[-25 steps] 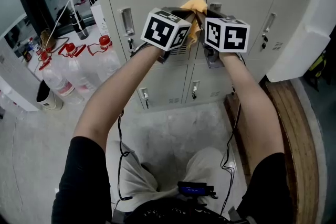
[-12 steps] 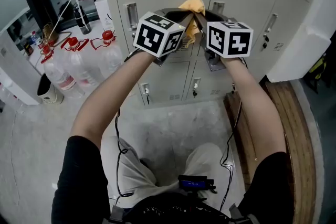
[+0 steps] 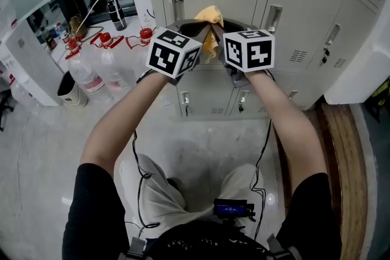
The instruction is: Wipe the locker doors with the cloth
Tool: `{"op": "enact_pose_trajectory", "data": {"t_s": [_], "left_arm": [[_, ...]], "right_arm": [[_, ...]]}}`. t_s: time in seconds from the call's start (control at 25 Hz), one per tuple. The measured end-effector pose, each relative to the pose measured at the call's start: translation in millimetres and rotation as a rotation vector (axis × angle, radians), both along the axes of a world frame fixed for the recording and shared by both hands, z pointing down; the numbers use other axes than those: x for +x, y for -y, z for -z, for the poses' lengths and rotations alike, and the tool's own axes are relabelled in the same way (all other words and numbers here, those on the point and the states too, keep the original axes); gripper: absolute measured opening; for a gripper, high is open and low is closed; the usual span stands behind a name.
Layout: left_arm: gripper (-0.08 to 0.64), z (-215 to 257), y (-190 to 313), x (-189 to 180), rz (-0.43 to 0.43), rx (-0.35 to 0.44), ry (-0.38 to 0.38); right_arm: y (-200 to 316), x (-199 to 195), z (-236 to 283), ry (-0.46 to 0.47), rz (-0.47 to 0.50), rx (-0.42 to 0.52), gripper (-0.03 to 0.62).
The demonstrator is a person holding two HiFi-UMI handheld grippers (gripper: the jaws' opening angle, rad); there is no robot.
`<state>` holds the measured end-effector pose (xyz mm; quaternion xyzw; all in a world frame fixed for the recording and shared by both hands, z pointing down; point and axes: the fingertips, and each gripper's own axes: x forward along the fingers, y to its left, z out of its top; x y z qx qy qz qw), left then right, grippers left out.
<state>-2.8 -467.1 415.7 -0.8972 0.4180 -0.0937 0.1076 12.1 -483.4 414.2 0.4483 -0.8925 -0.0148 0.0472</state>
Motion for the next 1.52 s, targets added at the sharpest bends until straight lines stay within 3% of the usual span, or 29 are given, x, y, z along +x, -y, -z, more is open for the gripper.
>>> {"op": "enact_pose_trajectory", "data": {"t_s": [0.24, 0.44, 0.68, 1.04, 1.52], "left_arm": [[0.018, -22, 6, -37, 0.126, -0.052, 0.012], [0.018, -32, 14, -48, 0.189, -0.053, 0.067], [0.018, -36, 29, -49, 0.207, -0.067, 0.059], [0.018, -39, 34, -41, 0.192, -0.058, 0.105], [0.018, -43, 39, 13, 0.155, -0.019, 0.219]], "right_arm": [[5, -36, -19, -0.010, 0.009, -0.003, 0.081], [13, -45, -28, -0.022, -0.030, 0.009, 0.081], [19, -44, -29, -0.044, -0.070, 0.033, 0.081], [22, -36, -30, -0.056, -0.093, 0.061, 0.081], [27, 17, -33, -0.038, -0.157, 0.040, 0.081]]}}
